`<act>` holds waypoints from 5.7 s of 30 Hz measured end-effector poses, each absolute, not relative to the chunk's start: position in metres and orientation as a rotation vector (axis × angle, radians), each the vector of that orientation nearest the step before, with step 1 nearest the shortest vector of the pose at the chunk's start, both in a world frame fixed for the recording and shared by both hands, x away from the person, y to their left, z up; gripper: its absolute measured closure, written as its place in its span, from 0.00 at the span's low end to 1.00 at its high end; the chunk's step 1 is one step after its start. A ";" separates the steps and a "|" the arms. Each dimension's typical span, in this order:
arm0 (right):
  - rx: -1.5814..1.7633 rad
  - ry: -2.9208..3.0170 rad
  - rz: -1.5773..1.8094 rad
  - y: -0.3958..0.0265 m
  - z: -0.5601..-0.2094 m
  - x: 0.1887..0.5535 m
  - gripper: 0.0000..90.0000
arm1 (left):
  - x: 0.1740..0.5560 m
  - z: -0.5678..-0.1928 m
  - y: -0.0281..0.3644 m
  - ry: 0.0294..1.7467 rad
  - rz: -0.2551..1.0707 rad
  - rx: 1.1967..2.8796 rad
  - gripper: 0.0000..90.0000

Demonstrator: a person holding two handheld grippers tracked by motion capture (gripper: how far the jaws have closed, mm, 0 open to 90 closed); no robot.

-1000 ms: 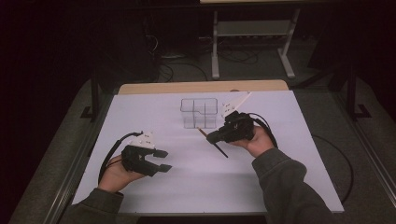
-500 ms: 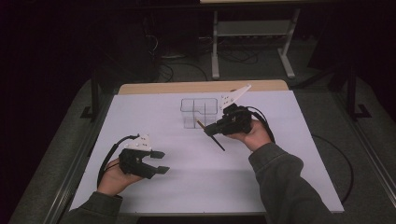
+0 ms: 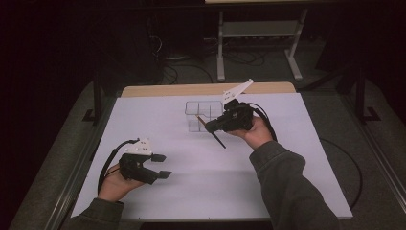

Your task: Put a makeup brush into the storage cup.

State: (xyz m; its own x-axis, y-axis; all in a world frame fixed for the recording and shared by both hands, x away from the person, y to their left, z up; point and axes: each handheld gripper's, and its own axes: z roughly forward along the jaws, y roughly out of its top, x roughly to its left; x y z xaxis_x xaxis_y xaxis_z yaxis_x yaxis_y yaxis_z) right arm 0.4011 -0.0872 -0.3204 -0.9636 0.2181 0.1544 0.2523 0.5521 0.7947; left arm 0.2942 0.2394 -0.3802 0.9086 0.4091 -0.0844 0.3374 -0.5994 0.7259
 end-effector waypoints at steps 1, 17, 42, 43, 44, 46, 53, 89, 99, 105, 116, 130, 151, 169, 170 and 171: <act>-0.429 -2.723 -1.410 -0.086 -0.320 0.402 0.92 | 0.294 -0.380 0.239 0.530 0.115 2.264 0.41; -0.435 -2.757 -1.431 -0.071 -0.307 0.423 0.92 | 0.294 -0.377 0.246 0.530 0.125 2.237 0.39; -0.465 -2.778 -1.459 -0.056 -0.293 0.450 0.92 | 0.295 -0.378 0.252 0.545 0.128 2.223 0.36; -0.468 -2.776 -1.455 -0.056 -0.292 0.451 0.92 | 0.295 -0.378 0.252 0.546 0.128 2.221 0.36; -0.474 -2.773 -1.461 -0.055 -0.290 0.453 0.92 | 0.295 -0.378 0.252 0.547 0.128 2.220 0.36; -0.477 -2.772 -1.465 -0.055 -0.289 0.454 0.92 | 0.295 -0.377 0.252 0.542 0.134 2.220 0.36; -0.495 -2.775 -1.471 -0.050 -0.287 0.465 0.92 | 0.294 -0.377 0.254 0.554 0.127 2.209 0.36; -0.612 -2.782 -1.554 -0.042 -0.278 0.507 0.92 | 0.295 -0.376 0.256 0.540 0.132 2.223 0.34; -0.660 -2.765 -1.550 -0.043 -0.287 0.514 0.92 | 0.295 -0.377 0.257 0.550 0.126 2.215 0.34; -0.668 -2.771 -1.544 -0.044 -0.291 0.517 0.92 | 0.295 -0.378 0.256 0.550 0.125 2.219 0.34; -0.696 -2.750 -1.543 -0.044 -0.296 0.518 0.92 | 0.295 -0.378 0.258 0.557 0.121 2.216 0.33; -0.740 -2.744 -1.548 -0.047 -0.302 0.521 0.92 | 0.295 -0.380 0.257 0.558 0.116 2.214 0.33; -0.778 -2.716 -1.578 -0.050 -0.314 0.522 0.92 | 0.295 -0.381 0.258 0.556 0.113 2.213 0.33; -0.810 -2.706 -1.602 -0.053 -0.326 0.522 0.92 | 0.296 -0.381 0.259 0.553 0.114 2.217 0.33; -0.815 -2.702 -1.604 -0.054 -0.326 0.522 0.92 | 0.296 -0.381 0.259 0.554 0.112 2.217 0.33; -0.819 -2.697 -1.603 -0.054 -0.327 0.521 0.92 | 0.296 -0.382 0.258 0.554 0.112 2.219 0.33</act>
